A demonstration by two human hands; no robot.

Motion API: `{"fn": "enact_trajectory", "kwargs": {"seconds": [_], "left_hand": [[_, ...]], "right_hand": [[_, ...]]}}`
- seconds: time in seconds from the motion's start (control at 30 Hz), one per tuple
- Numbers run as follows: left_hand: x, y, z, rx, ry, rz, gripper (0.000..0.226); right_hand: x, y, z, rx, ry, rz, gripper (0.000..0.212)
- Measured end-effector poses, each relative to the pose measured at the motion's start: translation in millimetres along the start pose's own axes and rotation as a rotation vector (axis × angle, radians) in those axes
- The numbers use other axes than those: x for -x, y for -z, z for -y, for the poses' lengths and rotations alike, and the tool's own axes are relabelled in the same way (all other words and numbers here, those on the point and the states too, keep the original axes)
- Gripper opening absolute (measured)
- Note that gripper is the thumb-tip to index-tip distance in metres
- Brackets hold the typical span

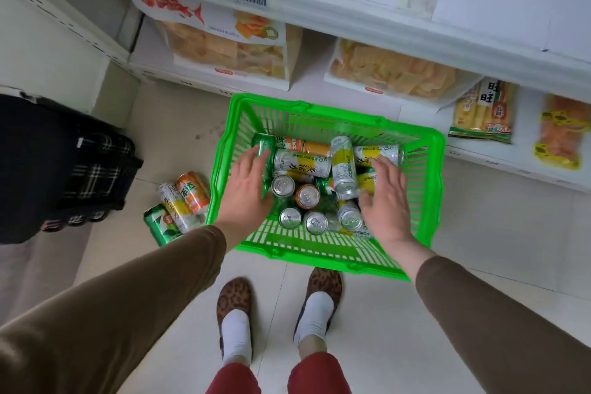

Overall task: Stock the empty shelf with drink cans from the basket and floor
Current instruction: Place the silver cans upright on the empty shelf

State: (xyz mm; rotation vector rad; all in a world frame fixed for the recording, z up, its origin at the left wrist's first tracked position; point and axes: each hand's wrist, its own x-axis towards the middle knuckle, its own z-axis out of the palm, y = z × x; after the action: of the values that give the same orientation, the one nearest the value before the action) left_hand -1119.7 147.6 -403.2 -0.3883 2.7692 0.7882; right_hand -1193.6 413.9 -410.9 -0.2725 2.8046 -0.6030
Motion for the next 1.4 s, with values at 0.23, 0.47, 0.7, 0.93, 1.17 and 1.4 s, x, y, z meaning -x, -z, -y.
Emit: {"fn": "enact_trajectory", "kwargs": {"seconds": [0.23, 0.47, 0.7, 0.93, 1.17, 1.4], "left_hand": [[3.0, -54.2, 15.4, 0.104, 0.220, 0.180, 0.090], [-8.1, -61.1, 35.5, 0.218, 0.279, 0.229, 0.090], [36.3, 17.6, 2.0, 0.258, 0.328, 0.245, 0.091], [90.3, 211.9, -96.1, 0.307, 0.194, 0.134, 0.094], [133.8, 420.4, -196.2, 0.428, -0.063, -0.091, 0.096], [128.8, 570.4, -273.0, 0.430, -0.335, -0.253, 0.096]], "right_hand": [[-7.3, -110.6, 72.5, -0.117, 0.092, 0.380, 0.085], [-29.3, -161.9, 85.0, 0.138, 0.132, 0.341, 0.071], [-9.4, -40.9, 106.9, -0.449, -0.122, 0.323, 0.051], [36.7, 182.6, 207.0, -0.603, -0.031, 0.195, 0.059], [74.1, 414.5, 334.6, -0.677, 0.122, -0.044, 0.064], [43.6, 589.9, 438.5, -0.709, 0.298, -0.223, 0.053]]}}
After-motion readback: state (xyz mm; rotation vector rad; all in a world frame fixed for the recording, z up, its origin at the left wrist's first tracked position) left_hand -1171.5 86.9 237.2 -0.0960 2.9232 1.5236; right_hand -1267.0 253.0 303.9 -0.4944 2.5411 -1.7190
